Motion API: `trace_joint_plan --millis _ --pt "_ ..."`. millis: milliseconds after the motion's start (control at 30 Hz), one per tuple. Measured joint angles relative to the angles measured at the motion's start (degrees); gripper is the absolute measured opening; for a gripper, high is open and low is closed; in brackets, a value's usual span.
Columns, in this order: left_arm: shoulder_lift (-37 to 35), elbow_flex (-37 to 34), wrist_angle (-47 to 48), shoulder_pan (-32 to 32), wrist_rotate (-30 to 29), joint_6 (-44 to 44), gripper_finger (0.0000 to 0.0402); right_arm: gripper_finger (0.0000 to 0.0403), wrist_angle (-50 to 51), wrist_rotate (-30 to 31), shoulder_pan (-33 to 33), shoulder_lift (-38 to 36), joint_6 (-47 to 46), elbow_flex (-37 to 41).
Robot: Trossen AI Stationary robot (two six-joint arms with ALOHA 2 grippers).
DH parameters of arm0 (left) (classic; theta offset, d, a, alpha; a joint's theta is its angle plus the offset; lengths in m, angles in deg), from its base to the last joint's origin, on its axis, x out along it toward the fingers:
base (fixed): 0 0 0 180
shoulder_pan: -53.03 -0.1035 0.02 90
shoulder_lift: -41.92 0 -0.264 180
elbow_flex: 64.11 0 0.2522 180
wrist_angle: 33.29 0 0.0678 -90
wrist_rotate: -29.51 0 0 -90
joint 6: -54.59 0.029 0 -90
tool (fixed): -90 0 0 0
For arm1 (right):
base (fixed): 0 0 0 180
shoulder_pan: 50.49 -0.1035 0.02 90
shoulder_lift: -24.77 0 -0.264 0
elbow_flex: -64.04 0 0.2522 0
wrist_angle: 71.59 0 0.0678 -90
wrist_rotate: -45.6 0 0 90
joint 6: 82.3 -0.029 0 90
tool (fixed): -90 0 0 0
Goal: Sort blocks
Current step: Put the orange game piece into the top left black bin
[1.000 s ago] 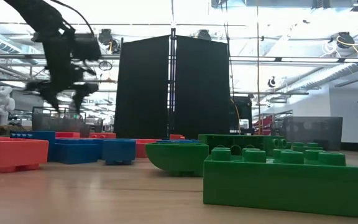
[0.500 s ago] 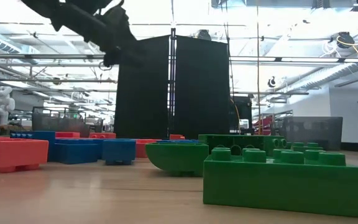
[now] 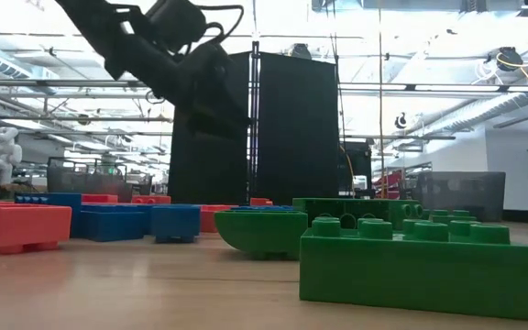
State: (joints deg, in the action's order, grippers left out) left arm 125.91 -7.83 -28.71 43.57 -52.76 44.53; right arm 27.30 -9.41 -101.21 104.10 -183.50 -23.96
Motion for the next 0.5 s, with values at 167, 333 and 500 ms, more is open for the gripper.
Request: trace_joint_plan --millis 167,333,500 --pt "4.72 0.00 -4.05 2.16 -0.75 0.62 0.0276 0.0299 -0.05 -0.33 0.00 0.00 -0.12 0.00" --pt "8.54 -0.03 -6.71 3.73 -1.95 1.81 0.0276 0.0299 -0.07 -0.31 0.02 0.00 -0.12 0.00" --pt "11.67 -0.04 -8.42 5.22 -2.44 1.44 0.0276 0.0299 -0.02 -0.31 0.00 -0.02 -0.09 0.00"
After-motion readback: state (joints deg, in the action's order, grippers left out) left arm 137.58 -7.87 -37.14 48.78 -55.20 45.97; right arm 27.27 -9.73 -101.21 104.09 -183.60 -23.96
